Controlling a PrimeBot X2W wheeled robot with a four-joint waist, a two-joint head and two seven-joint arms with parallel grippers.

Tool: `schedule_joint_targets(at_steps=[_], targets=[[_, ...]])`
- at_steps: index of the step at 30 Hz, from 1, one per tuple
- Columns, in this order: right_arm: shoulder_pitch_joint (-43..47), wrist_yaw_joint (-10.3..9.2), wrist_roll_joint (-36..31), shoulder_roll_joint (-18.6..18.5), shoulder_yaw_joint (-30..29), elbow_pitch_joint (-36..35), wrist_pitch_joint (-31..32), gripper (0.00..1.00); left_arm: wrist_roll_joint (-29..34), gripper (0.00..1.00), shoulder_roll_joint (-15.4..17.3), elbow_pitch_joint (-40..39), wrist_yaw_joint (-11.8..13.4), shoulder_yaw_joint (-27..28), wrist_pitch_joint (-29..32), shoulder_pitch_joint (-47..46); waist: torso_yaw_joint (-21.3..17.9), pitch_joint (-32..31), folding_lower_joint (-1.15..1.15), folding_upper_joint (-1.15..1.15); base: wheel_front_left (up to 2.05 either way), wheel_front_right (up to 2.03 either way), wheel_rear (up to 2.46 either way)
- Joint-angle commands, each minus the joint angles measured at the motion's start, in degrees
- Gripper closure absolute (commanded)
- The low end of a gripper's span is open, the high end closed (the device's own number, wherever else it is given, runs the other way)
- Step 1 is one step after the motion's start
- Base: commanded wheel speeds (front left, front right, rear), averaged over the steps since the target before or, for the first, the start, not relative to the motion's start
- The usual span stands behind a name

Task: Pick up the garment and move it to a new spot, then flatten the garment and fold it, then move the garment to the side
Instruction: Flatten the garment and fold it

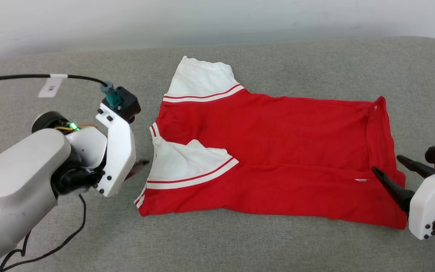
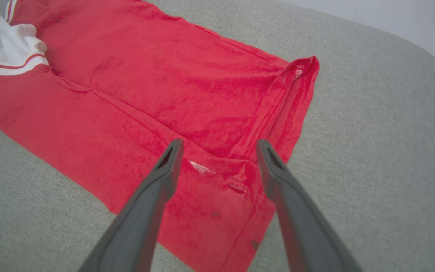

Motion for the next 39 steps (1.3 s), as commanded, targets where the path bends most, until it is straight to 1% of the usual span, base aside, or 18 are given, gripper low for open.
schedule_joint_targets(at_steps=[1, 4, 7, 13, 18, 19, 20, 21, 25, 26, 28, 29, 30, 34, 35, 37, 39], targets=[[0.66, -0.07, -0.23, 0.41, -0.10, -0.59, 0.77, 0.00, -1.68, 0.00, -0.24, 0.23, 0.32, -0.55, 3.18, -0.66, -0.34, 0.18, 0.00, 0.00, 0.00, 0.00, 0.00], [0.56, -0.07, -0.29, 0.78, -0.07, -1.43, 1.87, 0.00, -4.11, 0.00, -0.96, 1.38, 1.35, -1.31, 7.68, -0.26, -1.03, 0.65, 0.00, 0.00, 0.00, 0.00, 0.00], [0.18, -0.07, -0.13, 1.13, 0.18, -1.88, 2.72, 0.00, -6.14, 0.00, -2.23, 3.28, 2.42, -1.63, 9.40, 1.41, -1.85, 1.26, 0.00, 0.00, 0.00, 0.00, 0.00], [-1.00, -0.07, 0.38, 1.64, 0.91, -1.70, 3.41, 0.00, -6.17, 0.00, -3.44, 7.60, 1.89, -3.94, 11.12, 4.60, -3.43, 2.31, 0.00, 0.00, 0.00, 0.00, 0.00], [-2.38, -0.07, 0.53, 1.88, 1.48, -1.36, 3.58, 0.00, -4.37, 0.00, -4.40, 11.34, 1.16, -5.69, 10.79, 7.11, -4.28, 2.92, 0.00, 0.00, 0.00, 0.00, 0.00], [-2.78, -0.07, 0.58, 1.94, 1.33, -1.29, 3.45, 0.00, -4.75, 0.02, -4.68, 12.06, 1.08, -5.77, 10.53, 7.64, -4.39, 2.95, 0.00, 0.00, 0.00, 0.00, 0.00], [-3.06, -0.07, 0.60, 1.89, 1.25, -1.18, 3.41, 0.00, -5.05, 0.85, -5.21, 12.57, 1.00, -5.66, 10.08, 8.03, -4.43, 2.93, 0.00, 0.00, 0.00, 0.00, 0.00], [-3.26, -0.07, 0.64, 1.78, 1.28, -1.11, 3.52, 0.00, -5.51, 1.00, -5.62, 13.01, 0.80, -5.62, 9.85, 8.32, -4.43, 2.87, 0.00, 0.00, 0.00, 0.00, 0.00], [-4.91, -0.07, 0.89, 0.44, 0.57, -1.62, 3.97, 0.00, -5.27, 1.00, -6.37, 13.28, 0.37, -5.84, 8.75, 8.22, -4.34, 2.37, 0.00, 0.00, 0.00, 0.00, 0.00], [-5.90, -0.07, 0.37, -0.96, 0.23, -1.84, 5.05, 0.00, -4.99, 1.00, -5.96, 12.93, 0.19, -5.77, 8.09, 7.73, -4.22, 1.84, 0.00, 0.00, 0.00, 0.00, 0.00], [-7.31, -0.07, 0.24, -2.22, -0.38, -1.93, 7.00, 0.00, -4.62, 1.00, -5.57, 12.17, 0.06, -5.82, 7.64, 7.06, -4.04, 1.29, 0.00, 0.00, 0.00, 0.00, 0.00], [-7.31, -0.07, 0.24, -2.22, -0.38, -1.93, 7.00, 0.00, -4.62, 1.00, -5.57, 12.17, 0.06, -5.82, 7.64, 7.06, -4.04, 1.29, 0.00, 0.00, 0.00, 0.00, 0.00], [-8.55, -0.07, 0.48, -4.11, 0.06, -2.10, 10.71, 0.00, -3.73, 1.00, -4.99, 11.48, 0.02, -5.92, 6.88, 6.33, -3.86, 0.92, 0.00, 0.00, 0.00, 0.00, 0.00], [-10.09, -0.07, 3.80, -8.56, 2.80, -2.49, 21.50, 0.00, -3.31, 1.00, -4.75, 9.07, 0.01, -6.34, 6.35, 6.39, -3.22, 0.39, 0.00, 0.00, 0.00, 0.00, 0.00], [-10.09, -0.07, 3.80, -8.56, 2.80, -2.49, 21.50, 0.00, -3.31, 1.00, -4.75, 9.07, 0.01, -6.34, 6.35, 6.39, -3.22, 0.39, 0.00, 0.00, 0.00, 0.00, 0.00], [-10.30, -0.07, 5.24, -10.58, 4.49, -2.37, 25.80, 0.00, -2.79, 1.00, -4.55, 7.99, 0.02, -6.53, 6.20, 6.09, -2.69, 0.47, 0.00, 0.00, 0.00, 0.00, 0.00], [-10.03, -0.07, 7.19, -11.24, 5.93, -1.71, 29.26, 0.00, -2.52, 1.00, -4.54, 7.39, 0.04, -6.71, 6.14, 5.96, -2.20, 0.81, 0.00, 0.00, 0.00, 0.00, 0.00]])
